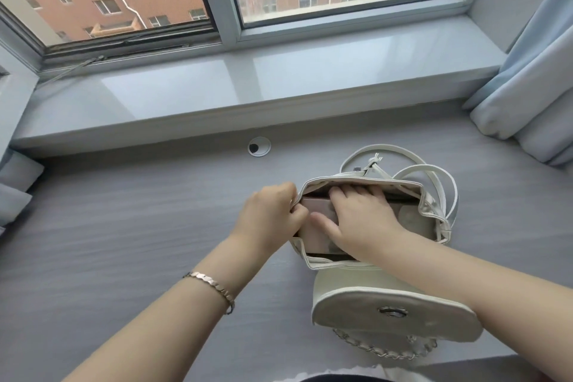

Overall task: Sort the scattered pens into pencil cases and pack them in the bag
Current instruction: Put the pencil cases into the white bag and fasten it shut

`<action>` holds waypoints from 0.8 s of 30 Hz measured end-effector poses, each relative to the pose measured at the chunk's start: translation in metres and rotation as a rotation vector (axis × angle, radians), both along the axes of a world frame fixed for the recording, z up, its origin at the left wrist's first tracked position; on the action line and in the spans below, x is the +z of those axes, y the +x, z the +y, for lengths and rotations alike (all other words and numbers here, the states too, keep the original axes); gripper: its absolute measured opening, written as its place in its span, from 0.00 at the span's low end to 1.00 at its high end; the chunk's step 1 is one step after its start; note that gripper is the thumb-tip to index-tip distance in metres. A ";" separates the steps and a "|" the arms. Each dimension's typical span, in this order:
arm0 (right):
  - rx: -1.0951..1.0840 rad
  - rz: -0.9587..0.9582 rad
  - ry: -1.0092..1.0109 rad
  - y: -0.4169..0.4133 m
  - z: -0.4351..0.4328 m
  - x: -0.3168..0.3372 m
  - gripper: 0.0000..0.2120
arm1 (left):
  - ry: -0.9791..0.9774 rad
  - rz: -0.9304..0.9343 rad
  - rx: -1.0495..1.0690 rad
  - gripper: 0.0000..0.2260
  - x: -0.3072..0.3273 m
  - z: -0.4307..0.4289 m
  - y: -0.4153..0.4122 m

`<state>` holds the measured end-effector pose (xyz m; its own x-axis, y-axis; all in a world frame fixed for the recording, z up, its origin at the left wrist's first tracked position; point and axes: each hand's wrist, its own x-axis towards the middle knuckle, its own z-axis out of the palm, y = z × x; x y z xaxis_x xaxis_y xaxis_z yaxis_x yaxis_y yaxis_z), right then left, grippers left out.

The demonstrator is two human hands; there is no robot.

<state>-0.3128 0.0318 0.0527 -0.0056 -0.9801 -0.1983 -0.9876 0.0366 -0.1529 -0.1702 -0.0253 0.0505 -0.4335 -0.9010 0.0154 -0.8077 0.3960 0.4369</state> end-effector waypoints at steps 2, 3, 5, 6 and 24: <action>-0.035 0.034 0.072 0.000 -0.004 -0.001 0.27 | -0.095 -0.025 -0.044 0.07 -0.001 0.004 0.002; -0.042 0.030 0.110 0.000 -0.008 0.000 0.28 | -0.158 -0.029 -0.050 0.07 -0.002 0.008 0.003; -0.066 0.023 0.173 -0.001 -0.013 0.001 0.28 | -0.274 -0.003 -0.055 0.06 0.001 0.016 0.002; -0.073 0.036 0.193 0.000 -0.015 -0.001 0.29 | -0.323 0.016 -0.060 0.06 -0.003 0.019 0.004; 0.438 0.065 -0.353 -0.052 0.053 -0.035 0.28 | 0.106 0.048 0.061 0.17 -0.002 0.029 0.007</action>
